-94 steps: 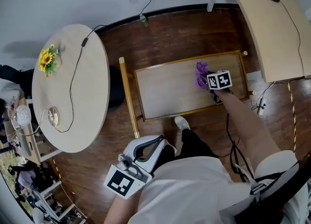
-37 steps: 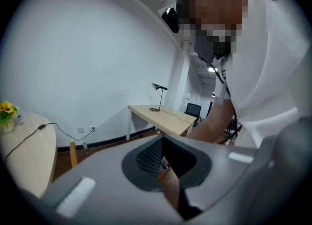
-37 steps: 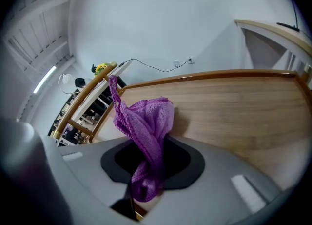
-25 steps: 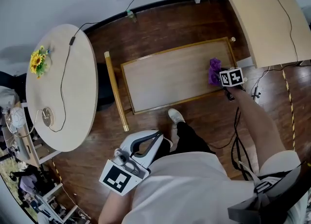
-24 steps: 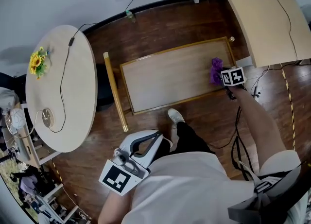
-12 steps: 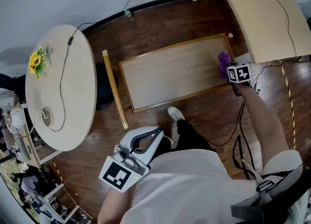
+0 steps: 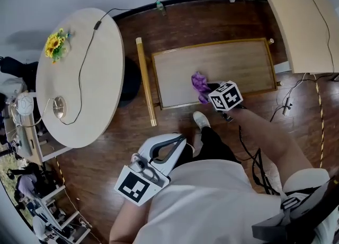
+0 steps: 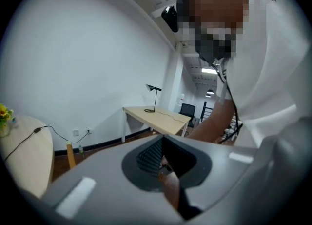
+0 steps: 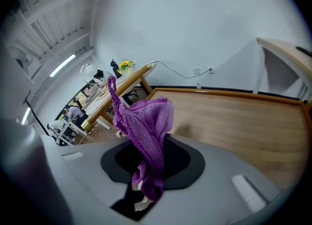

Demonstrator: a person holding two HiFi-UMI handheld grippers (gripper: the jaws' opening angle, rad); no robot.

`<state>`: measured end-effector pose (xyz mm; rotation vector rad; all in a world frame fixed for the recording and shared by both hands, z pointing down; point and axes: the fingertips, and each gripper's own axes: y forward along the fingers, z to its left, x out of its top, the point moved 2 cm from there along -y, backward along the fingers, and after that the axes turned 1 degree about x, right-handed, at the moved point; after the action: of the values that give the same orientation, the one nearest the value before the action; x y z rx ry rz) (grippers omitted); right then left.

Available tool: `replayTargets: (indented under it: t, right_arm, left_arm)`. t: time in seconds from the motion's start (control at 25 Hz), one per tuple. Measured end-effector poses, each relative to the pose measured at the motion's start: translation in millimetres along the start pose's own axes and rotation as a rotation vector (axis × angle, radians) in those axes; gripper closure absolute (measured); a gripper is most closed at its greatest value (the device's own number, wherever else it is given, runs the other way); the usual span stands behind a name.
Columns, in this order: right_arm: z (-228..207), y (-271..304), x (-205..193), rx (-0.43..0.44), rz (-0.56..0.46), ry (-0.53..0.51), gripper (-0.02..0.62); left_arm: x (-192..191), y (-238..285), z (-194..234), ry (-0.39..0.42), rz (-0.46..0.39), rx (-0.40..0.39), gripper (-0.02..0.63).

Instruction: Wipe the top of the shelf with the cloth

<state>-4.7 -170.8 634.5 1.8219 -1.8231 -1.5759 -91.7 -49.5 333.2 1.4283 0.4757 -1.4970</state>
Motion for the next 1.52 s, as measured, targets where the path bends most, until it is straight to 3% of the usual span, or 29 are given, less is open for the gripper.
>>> replayTargets:
  t: [0.28,0.48,0.64,0.92,1.52]
  right_arm:
    - [117,103,-1,0.184,0.052,-0.003,0.494]
    - [139,132,-14,0.206,0.089,-0.005,0.494]
    - [105,125,-38,0.134,0.117,0.026,0.494]
    - [31,59,-62,0.001,0.093,0.057,0.494]
    - [-168,-137,-149,-0.386,0.120,0.124,0.494]
  left_arm:
    - [-18,-42,7,-0.032,0.002,0.069,0.588]
    - [-30,-57,7,-0.049,0.015,0.080,0.588]
    - [-34,-57,7,-0.058,0.013,0.058,0.588]
    - [-28,-30,-1,-0.036,0.006,-0.043,0.588]
    - [-5,50,-26,0.017,0.041,-0.210,0.588]
